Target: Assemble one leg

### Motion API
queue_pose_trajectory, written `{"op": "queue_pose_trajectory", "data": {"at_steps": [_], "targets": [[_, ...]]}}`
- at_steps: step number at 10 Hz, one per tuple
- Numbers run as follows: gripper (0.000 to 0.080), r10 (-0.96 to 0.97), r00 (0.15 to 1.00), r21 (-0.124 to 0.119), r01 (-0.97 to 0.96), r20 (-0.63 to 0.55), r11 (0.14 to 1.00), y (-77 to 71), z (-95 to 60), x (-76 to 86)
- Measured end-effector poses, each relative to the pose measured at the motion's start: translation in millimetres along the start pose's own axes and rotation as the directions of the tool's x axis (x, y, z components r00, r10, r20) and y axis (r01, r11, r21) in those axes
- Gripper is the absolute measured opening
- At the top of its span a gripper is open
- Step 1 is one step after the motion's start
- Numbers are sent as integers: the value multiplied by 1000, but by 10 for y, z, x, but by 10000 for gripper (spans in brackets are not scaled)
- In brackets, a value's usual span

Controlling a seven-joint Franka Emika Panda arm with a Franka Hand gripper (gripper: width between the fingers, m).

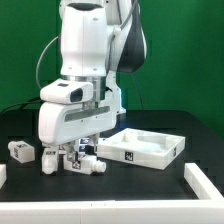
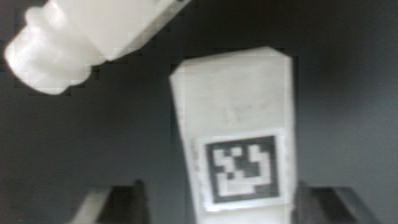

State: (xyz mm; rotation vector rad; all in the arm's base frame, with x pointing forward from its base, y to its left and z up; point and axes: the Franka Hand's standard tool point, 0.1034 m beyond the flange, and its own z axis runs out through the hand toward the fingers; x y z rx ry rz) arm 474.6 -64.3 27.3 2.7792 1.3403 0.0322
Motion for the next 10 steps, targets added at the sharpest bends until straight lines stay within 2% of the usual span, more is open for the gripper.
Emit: {"op": "queue_pose_trajectory", "data": {"at_steps": [1,2,3,4,5,6,7,9,10], "targets": [[226,0,1000,0,0,0,1000,0,0,0],[95,0,1000,0,0,0,1000,0,0,0],[20,0,1000,0,0,0,1000,0,0,0],[6,0,1000,0,0,0,1000,0,0,0],[6,-11,1000,-10,11,-6,1000,10,-10,25],[1,-63,998,-16,63,-2,998,-28,-146,100],[1,-91,996,-7,91,5,996,-35,-239,107],[13,-91,996,-4,91,5,996,-49,-208,89],[13,-84,996,-17,84,-4,996,-42,-202,62]]}}
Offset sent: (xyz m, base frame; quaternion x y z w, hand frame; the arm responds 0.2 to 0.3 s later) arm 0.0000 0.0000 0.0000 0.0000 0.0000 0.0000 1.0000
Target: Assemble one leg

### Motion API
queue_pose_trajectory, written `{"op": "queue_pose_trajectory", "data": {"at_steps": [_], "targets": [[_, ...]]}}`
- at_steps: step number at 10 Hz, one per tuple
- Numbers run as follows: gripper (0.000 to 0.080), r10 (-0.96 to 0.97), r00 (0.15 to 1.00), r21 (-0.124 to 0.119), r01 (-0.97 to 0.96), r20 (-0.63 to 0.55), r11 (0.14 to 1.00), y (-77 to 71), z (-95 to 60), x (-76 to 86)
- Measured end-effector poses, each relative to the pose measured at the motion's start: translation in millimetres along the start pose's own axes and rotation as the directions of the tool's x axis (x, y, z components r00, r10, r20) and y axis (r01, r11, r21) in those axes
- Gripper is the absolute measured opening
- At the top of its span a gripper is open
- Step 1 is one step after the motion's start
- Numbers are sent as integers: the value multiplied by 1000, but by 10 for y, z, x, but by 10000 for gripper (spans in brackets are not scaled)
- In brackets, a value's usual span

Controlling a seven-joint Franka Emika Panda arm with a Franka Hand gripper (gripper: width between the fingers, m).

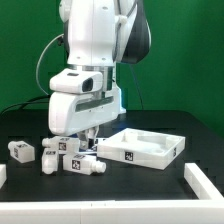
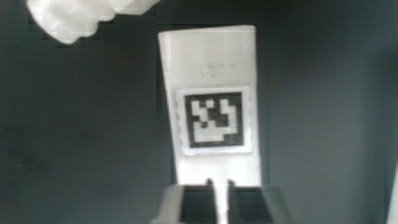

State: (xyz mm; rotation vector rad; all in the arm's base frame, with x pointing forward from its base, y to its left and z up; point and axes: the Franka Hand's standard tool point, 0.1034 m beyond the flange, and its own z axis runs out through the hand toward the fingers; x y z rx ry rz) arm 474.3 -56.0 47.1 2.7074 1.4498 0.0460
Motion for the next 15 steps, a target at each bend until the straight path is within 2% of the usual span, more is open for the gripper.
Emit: {"op": "queue_pose_trajectory", "data": {"at_steps": [1,2,3,4,5,6,8,9,10,12,13,14,15], "targets": [[181,-2,1000,1,2,1,1000,-2,0,6],[384,-1,1000,2,1,1,1000,-3,2,5],[384,-3,1000,8,3,6,1000,-10,9,1],[520,-4,1000,44,2,31,999,-32,28,-1],[625,2,999,60,-5,43,998,-52,70,40],[625,-1,999,73,-3,50,997,-99,154,46],[648,-3,999,79,-1,50,997,-170,316,17],[648,-14,999,66,11,40,998,-134,365,-21],[649,-1,999,69,-2,44,998,-102,393,-99],[649,-2,999,70,-1,43,998,-114,393,-81],[535,-1,999,70,-2,43,998,-114,394,-84],[535,-1,999,70,-2,43,998,-115,394,-84],[344,-1,999,71,-2,43,998,-115,394,-84]]}}
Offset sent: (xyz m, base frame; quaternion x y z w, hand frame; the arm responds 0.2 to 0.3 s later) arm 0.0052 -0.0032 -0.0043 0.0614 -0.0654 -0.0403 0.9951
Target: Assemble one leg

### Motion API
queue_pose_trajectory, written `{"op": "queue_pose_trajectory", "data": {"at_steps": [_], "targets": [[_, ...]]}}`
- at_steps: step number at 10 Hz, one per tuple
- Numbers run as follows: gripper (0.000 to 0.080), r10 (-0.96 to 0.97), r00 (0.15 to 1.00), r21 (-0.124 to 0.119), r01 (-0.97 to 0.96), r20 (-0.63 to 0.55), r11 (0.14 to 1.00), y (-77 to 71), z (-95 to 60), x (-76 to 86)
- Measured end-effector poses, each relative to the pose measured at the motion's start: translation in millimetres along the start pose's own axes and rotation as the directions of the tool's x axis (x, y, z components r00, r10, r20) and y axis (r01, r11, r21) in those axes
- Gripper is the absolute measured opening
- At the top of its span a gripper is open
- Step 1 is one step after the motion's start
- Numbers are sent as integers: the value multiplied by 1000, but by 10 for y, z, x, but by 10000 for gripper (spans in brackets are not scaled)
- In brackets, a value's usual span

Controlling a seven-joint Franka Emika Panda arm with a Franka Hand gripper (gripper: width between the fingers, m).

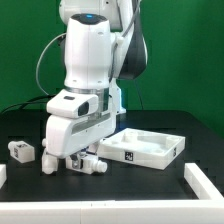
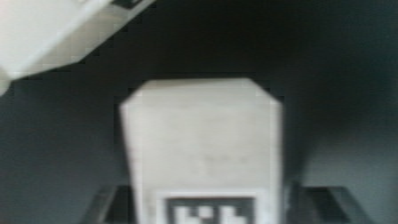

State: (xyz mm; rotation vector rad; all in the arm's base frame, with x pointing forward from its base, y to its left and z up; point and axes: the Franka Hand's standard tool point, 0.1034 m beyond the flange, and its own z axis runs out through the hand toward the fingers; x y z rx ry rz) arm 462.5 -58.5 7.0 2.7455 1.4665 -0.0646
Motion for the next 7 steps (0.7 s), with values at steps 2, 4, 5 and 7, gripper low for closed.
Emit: {"op": "queue_pose_trajectory", "data": {"at_steps": [2,4,5,7], "targets": [[272,-1,1000,4,1,3,1000,3,-16,-6],[272,10,1000,2,-10,9,1000,70,-168,-43],[272,15,1000,-1,-15,10,1000,86,-244,-106],[272,46,999,0,-46,18,999,-18,-449,-391]]}}
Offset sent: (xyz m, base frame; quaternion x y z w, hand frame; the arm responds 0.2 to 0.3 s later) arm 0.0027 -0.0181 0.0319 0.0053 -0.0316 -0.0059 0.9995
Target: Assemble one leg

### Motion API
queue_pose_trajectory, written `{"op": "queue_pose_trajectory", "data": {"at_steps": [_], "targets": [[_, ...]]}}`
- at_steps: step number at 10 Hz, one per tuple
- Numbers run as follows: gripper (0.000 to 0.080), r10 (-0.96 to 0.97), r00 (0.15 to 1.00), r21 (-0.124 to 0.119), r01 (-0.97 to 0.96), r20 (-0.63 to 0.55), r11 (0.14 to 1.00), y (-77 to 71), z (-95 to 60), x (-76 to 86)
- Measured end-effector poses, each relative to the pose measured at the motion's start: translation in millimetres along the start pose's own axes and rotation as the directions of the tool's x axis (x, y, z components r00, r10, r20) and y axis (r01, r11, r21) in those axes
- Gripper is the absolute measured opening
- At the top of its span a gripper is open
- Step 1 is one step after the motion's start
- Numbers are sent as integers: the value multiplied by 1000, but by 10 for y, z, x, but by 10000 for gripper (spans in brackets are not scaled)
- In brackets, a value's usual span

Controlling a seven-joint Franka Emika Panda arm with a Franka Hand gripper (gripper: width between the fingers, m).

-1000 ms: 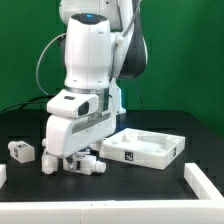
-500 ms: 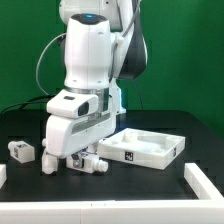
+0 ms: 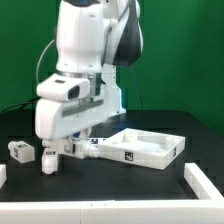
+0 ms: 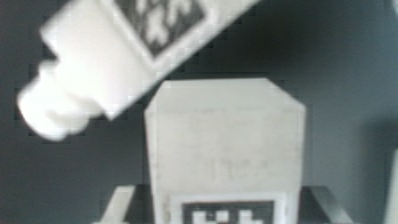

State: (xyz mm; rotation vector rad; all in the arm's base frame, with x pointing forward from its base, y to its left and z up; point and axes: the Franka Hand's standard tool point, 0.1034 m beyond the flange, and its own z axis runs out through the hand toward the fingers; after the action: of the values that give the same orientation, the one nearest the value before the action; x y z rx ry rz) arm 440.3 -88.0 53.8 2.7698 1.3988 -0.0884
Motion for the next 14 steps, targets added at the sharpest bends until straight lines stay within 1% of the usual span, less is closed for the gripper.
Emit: {"op": "queue_pose_trajectory", "data": {"at_steps": [1,2,3,5,6,7,10,11,14], "targets": [[272,23,1000,9,-23,7,1000,-66,-29,-174],[272,38,999,12,-38,10,999,-83,-31,-245],[272,29,1000,12,-29,10,1000,-79,-13,-198],[272,38,999,18,-38,14,999,-113,25,-183],[272,77,997,25,-77,19,997,-210,134,-102],[272,67,997,40,-68,28,997,-277,229,-90],[272,64,997,51,-66,37,997,-324,427,-167],[272,56,998,55,-58,39,997,-321,459,-211],[272,48,998,59,-51,42,997,-262,478,-367]]}}
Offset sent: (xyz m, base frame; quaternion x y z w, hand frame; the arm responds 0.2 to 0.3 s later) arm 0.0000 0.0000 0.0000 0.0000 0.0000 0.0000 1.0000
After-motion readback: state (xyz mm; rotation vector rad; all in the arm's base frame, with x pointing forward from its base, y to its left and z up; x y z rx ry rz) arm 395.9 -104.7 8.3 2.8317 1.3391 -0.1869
